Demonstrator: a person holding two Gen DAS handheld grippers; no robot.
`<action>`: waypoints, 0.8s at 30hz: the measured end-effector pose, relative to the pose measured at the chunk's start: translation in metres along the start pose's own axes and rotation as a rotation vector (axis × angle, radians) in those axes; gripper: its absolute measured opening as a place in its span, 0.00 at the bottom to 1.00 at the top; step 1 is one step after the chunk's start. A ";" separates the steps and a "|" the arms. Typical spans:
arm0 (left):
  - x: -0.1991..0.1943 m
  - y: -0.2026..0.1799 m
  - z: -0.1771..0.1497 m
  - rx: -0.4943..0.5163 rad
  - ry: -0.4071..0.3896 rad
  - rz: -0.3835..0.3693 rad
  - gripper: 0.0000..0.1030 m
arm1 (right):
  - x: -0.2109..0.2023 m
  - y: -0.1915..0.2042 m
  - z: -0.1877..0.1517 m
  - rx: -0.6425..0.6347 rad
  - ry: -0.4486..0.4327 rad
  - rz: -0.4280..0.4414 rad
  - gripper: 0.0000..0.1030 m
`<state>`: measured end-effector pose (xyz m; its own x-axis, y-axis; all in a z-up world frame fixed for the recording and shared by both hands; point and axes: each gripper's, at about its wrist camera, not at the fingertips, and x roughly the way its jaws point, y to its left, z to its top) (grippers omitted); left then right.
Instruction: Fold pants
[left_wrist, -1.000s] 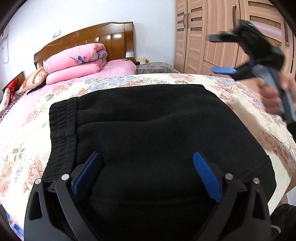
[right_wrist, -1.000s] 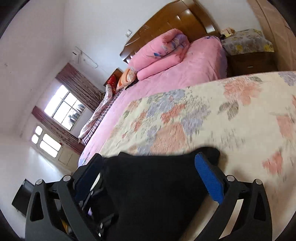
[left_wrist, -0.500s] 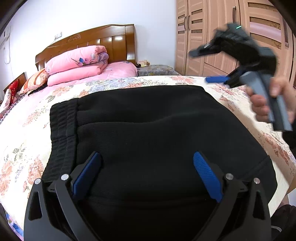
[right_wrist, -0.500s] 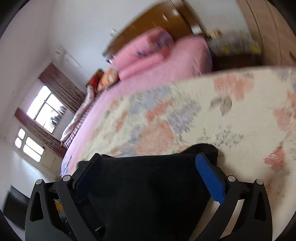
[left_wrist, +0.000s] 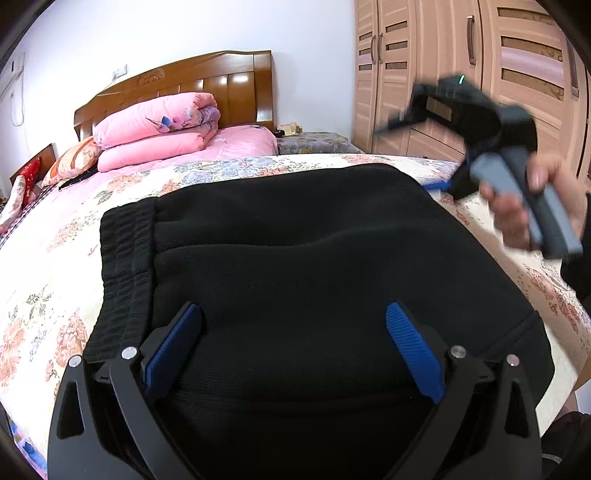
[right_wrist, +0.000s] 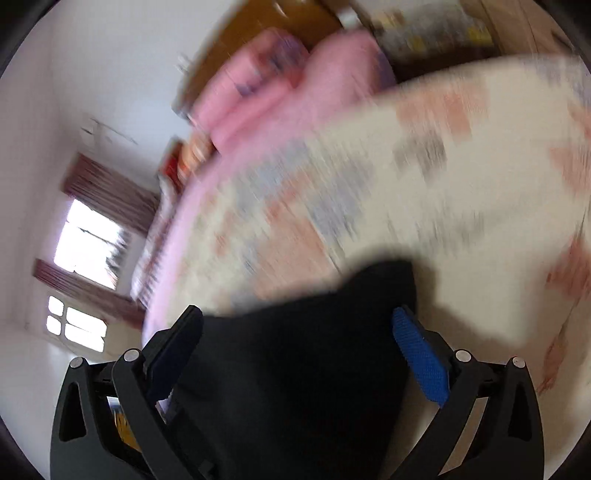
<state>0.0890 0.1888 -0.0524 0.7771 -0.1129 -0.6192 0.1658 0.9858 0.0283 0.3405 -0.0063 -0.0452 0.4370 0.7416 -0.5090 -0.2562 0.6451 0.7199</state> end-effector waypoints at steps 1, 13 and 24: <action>0.000 0.000 0.000 0.002 0.000 0.000 0.97 | -0.013 0.009 0.002 -0.023 -0.053 0.028 0.96; -0.008 0.037 0.055 -0.112 0.117 -0.096 0.96 | -0.033 0.075 -0.115 -0.417 0.030 -0.335 0.96; 0.029 0.049 0.020 -0.045 0.170 0.073 0.99 | -0.028 0.066 -0.170 -0.556 0.137 -0.418 0.96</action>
<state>0.1319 0.2313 -0.0537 0.6718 -0.0216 -0.7404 0.0819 0.9956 0.0453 0.1648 0.0469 -0.0634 0.4920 0.4047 -0.7708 -0.5091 0.8520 0.1223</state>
